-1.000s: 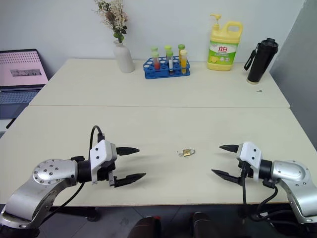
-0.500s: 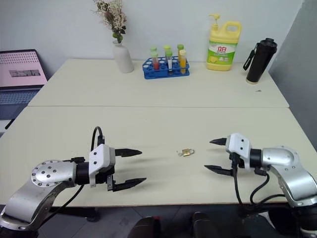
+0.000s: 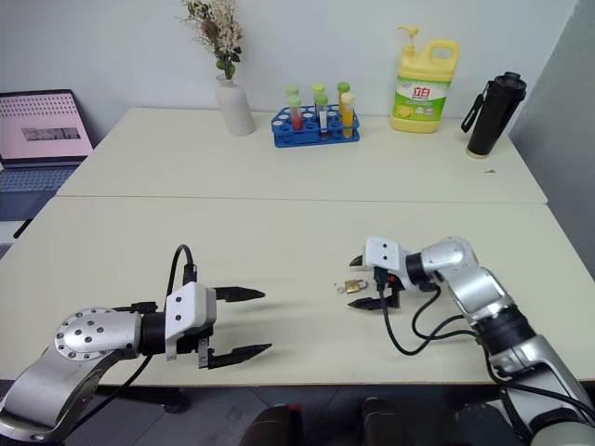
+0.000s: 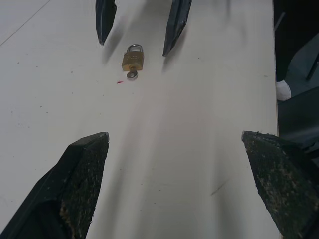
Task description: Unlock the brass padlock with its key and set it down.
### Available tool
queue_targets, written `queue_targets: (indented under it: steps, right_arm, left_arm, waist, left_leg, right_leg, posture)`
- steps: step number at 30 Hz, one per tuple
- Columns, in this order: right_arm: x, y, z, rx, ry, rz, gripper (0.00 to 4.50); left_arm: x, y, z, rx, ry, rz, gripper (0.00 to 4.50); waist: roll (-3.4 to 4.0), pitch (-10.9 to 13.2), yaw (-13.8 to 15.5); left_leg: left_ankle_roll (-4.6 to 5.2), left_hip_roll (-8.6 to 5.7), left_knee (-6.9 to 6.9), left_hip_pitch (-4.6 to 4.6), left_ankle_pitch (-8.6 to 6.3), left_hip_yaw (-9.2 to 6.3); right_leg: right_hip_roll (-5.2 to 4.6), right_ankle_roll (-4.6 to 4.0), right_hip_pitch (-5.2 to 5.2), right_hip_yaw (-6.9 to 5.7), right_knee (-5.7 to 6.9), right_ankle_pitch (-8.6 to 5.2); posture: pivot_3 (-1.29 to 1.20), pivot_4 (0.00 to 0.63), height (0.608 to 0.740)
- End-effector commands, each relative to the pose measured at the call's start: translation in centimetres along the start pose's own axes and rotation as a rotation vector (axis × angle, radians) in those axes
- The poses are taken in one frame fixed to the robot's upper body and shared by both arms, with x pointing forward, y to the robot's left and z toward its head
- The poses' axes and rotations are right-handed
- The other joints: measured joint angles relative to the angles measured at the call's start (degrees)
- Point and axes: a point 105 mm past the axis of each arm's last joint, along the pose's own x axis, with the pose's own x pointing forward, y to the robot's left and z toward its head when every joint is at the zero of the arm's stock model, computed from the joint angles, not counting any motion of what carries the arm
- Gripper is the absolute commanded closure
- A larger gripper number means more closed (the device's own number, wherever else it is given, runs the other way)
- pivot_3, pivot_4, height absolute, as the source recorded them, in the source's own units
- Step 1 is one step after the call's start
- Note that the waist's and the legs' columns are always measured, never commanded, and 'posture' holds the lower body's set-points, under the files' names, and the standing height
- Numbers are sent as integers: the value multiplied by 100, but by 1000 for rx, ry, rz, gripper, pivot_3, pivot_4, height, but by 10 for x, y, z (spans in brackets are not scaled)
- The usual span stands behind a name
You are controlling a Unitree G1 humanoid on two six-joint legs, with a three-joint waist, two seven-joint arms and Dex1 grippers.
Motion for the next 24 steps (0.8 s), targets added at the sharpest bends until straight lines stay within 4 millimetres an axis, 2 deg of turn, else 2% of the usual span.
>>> queue_targets:
  steps: [1,7,10,15,17,19,24]
  right_arm:
    - [1,-6,1,-19,13,23,0]
    - [2,-6,-9,21,31,32,0]
    - [5,-5,-13,21,44,28,495]
    - [9,-3,-16,18,47,12,2214]
    - [10,-2,-18,7,54,-3,3035]
    - [9,-3,-19,15,52,-20,3585]
    - [-7,-3,-16,25,14,-108,3570]
  left_arm:
    - [0,-3,8,41,-14,3,29]
    - [1,-4,9,45,-22,13,29]
    - [0,-3,9,45,-25,17,0]
    - [2,-3,8,43,-24,14,0]
    - [3,-3,7,43,-25,13,0]
    - [4,-1,8,43,-28,15,0]
    - [7,4,8,12,-44,34,0]
  waist:
    - [1,1,-6]
    - [2,1,-6]
    - [2,1,-8]
    - [2,0,-10]
    - [1,0,-10]
    - [1,-1,-11]
    - [1,-1,4]
  left_leg:
    - [0,1,0,-3,0,1]
    - [0,3,-1,0,0,-3]
    - [0,4,-1,0,0,-4]
    - [0,5,-1,3,0,-3]
    - [0,5,-1,4,0,-4]
    - [0,5,-1,6,0,-3]
    - [0,3,1,7,0,-5]
  right_leg:
    - [-1,-1,-1,0,0,0]
    - [-1,-3,-1,-1,2,1]
    - [-1,-3,0,0,3,1]
    - [-1,-1,0,0,5,1]
    - [-1,-1,1,0,5,0]
    - [0,-1,3,0,6,0]
    - [-1,3,6,0,7,-1]
  posture:
    - [0,150,740]
    - [0,150,740]
    - [0,150,740]
    - [0,150,740]
    - [0,150,740]
    - [0,150,740]
    - [0,150,740]
